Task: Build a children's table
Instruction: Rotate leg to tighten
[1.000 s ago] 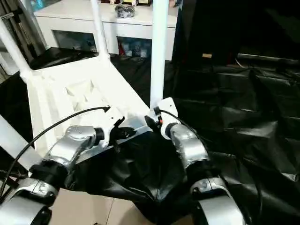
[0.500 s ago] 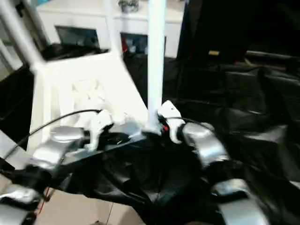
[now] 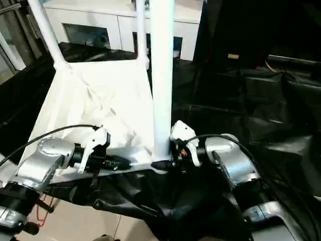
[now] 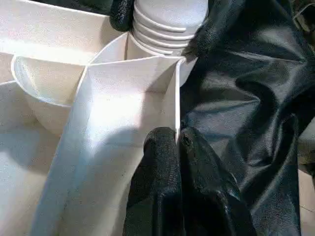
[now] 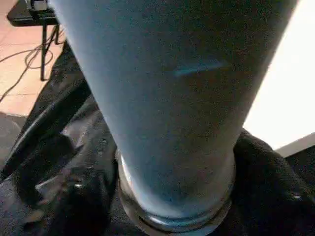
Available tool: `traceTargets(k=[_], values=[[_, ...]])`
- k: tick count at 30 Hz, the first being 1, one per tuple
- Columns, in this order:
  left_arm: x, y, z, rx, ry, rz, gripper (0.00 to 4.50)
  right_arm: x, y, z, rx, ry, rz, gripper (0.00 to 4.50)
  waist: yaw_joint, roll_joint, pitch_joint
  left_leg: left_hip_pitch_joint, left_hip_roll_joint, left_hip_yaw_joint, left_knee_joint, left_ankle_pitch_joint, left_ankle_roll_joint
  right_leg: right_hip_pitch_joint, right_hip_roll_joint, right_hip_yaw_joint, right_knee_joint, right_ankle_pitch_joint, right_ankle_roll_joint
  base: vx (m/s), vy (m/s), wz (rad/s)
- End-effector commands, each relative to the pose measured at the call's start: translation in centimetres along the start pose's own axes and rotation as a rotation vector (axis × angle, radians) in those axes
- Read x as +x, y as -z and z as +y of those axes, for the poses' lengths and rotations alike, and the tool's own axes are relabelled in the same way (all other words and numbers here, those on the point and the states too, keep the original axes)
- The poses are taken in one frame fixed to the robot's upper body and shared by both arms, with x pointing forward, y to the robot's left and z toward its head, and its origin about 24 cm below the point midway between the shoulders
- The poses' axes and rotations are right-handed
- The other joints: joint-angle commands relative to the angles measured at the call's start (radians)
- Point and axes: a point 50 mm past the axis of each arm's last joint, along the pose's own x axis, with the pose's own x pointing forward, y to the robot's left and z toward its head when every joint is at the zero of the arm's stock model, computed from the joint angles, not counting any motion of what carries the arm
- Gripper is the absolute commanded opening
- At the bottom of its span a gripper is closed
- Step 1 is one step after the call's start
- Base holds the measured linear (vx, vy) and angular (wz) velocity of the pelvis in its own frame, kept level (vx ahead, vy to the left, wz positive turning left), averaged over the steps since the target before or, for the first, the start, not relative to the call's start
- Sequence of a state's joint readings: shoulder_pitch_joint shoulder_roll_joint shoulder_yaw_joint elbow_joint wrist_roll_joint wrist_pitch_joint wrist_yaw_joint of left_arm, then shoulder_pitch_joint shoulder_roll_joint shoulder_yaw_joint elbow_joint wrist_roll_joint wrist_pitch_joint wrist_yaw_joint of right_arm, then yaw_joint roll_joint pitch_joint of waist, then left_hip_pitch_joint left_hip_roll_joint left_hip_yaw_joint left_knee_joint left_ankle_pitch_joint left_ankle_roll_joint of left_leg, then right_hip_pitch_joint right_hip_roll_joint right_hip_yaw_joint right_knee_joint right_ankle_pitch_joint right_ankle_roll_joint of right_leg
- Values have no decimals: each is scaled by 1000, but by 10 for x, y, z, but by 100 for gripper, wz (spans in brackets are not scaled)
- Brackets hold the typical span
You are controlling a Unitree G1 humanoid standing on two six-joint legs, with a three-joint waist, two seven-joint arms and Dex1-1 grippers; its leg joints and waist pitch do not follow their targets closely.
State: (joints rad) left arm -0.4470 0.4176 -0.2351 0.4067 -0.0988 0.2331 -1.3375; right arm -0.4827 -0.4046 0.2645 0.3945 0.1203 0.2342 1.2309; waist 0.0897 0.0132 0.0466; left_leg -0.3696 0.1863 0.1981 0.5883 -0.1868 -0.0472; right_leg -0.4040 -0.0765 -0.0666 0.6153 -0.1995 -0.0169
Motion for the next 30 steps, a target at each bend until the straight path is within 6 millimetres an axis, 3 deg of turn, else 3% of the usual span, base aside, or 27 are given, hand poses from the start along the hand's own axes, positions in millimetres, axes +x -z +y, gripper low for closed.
traceTargets(k=[1, 5, 8, 10, 12, 19, 21, 23, 26, 30], values=[[16, -17, -9, 53, 111, -73, 0, 10, -6, 6, -21, -51, -2, 293, 1, -12, -61, 11, 50, -19, -60, -134, 67, 51, -72, 51, -66, -112, -236, 0, 0, 0], [18, -19, -7, 50, 72, -95, 0, 13, -3, 9, 3, -40, -9, 282, 2, -13, -61, 11, 50, -20, -60, -125, 68, 52, -71, 51, -65, -112, -232, 0, 0, 0], [24, -21, 2, 45, -26, -105, 0, 24, 2, 0, 57, 111, -39, 281, 0, -17, -59, 10, 48, -20, -60, -131, 63, 51, -73, 51, -68, -129, -229, 0, 0, 0], [30, -22, 10, 45, -117, -91, 0, 36, 8, -10, 116, 272, -32, 279, -10, -15, -52, 14, 44, -24, -67, -189, 23, 48, -77, 50, -83, -262, -203, 0, 0, 0], [36, -23, 17, 27, -188, -87, 0, 44, 10, -14, 170, 348, -42, 279, -19, -14, -54, 14, 43, -28, -70, -213, 0, 51, -78, 49, -88, -326, -180, 0, 0, 0], [59, -37, 31, -21, -391, -115, 0, 78, 6, -21, 338, 569, -75, 277, -33, -10, -45, 32, 43, -33, -77, -318, -21, 37, -78, 49, -109, -458, -141, 0, 0, 0], [64, -39, 33, -29, -426, -117, 0, 86, 2, -20, 326, 596, -70, 277, -35, -8, -45, 33, 44, -33, -79, -325, -27, 36, -78, 50, -111, -456, -138, 0, 0, 0], [72, -43, 33, -33, -437, -122, 0, 99, -5, -16, 292, 604, -90, 333, -36, -7, -48, 32, 43, -33, -79, -323, -28, 36, -78, 51, -109, -436, -138, 0, 0, 0], [75, -44, 30, -21, -404, -122, 0, 100, -7, -15, 326, 558, -126, 350, -34, -7, -48, 29, 45, -32, -81, -315, -15, 40, -77, 52, -105, -383, -149, 0, 0, 0], [71, -40, 24, -1, -328, -124, 0, 87, -8, -19, 281, 498, -135, 392, -33, -5, -49, 26, 45, -30, -81, -303, -5, 44, -76, 54, -100, -328, -170, 0, 0, 0]])
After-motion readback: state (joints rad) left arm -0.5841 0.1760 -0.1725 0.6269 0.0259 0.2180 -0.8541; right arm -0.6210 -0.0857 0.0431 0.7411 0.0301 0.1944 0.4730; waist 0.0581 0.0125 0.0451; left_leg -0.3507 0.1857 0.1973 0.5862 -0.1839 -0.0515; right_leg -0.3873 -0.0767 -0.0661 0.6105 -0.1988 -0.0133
